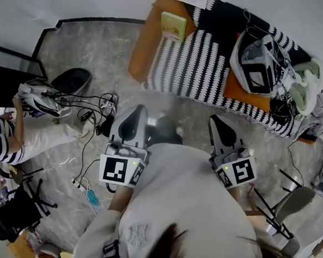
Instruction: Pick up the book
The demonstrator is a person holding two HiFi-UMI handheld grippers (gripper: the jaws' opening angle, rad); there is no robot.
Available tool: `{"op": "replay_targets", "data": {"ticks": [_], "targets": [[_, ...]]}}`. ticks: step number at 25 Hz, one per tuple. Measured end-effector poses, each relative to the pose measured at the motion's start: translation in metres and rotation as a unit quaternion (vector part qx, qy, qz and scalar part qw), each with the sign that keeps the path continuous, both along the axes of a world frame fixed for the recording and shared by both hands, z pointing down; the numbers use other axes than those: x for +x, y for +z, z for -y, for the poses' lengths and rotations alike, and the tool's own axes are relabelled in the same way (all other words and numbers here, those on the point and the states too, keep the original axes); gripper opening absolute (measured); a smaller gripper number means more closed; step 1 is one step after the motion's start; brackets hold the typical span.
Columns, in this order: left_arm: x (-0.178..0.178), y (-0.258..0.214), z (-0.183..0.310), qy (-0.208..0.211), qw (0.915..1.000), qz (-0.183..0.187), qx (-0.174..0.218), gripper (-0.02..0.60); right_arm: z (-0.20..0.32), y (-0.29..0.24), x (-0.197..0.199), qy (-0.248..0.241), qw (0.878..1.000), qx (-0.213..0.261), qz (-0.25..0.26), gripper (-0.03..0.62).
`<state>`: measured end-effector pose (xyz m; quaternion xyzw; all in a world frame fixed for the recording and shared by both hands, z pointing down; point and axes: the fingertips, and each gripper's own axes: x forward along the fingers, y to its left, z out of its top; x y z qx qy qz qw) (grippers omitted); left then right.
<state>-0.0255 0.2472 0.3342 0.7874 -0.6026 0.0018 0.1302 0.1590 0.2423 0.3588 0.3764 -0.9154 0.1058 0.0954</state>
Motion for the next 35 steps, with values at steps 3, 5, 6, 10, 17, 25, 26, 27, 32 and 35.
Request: {"op": "replay_targets", "data": {"ticks": [3,5,6,10,17,25,26,27,32,35], "targets": [[-0.01,-0.002,0.013,-0.001,1.0,-0.003,0.006,0.009,0.008,0.001,-0.006,0.012,1.0,-0.005,0.004,0.026],[-0.017,0.0,0.027,-0.001,0.9999,-0.007,0.009,0.009,0.02,0.0,-0.01,0.027,1.0,-0.006,0.009,0.026],[-0.02,0.001,0.034,0.0,0.9999,-0.01,0.009,0.009,0.027,0.0,-0.012,0.035,0.999,-0.006,0.009,0.026],[-0.035,0.007,0.062,0.01,0.9998,-0.015,0.004,0.009,0.05,0.007,-0.023,0.047,0.999,-0.014,-0.001,0.026],[-0.068,-0.002,0.129,0.039,0.999,-0.022,0.009,0.009,0.101,-0.008,-0.058,0.062,0.998,0.0,-0.016,0.026],[-0.075,0.004,0.169,0.076,0.9964,-0.037,0.005,0.009,0.134,-0.006,-0.07,0.099,0.995,-0.003,-0.019,0.026],[-0.076,0.006,0.171,0.078,0.9963,-0.037,0.004,0.009,0.136,-0.005,-0.072,0.101,0.995,-0.003,-0.019,0.026],[-0.079,0.008,0.173,0.079,0.9962,-0.037,0.002,0.009,0.138,-0.004,-0.074,0.102,0.995,-0.004,-0.02,0.026],[-0.093,0.016,0.181,0.077,0.9962,-0.041,-0.007,0.009,0.14,0.0,-0.082,0.1,0.994,-0.006,-0.033,0.026],[-0.095,0.02,0.181,0.073,0.9963,-0.044,-0.01,0.009,0.146,-0.002,-0.085,0.112,0.993,-0.007,-0.022,0.026]]}}
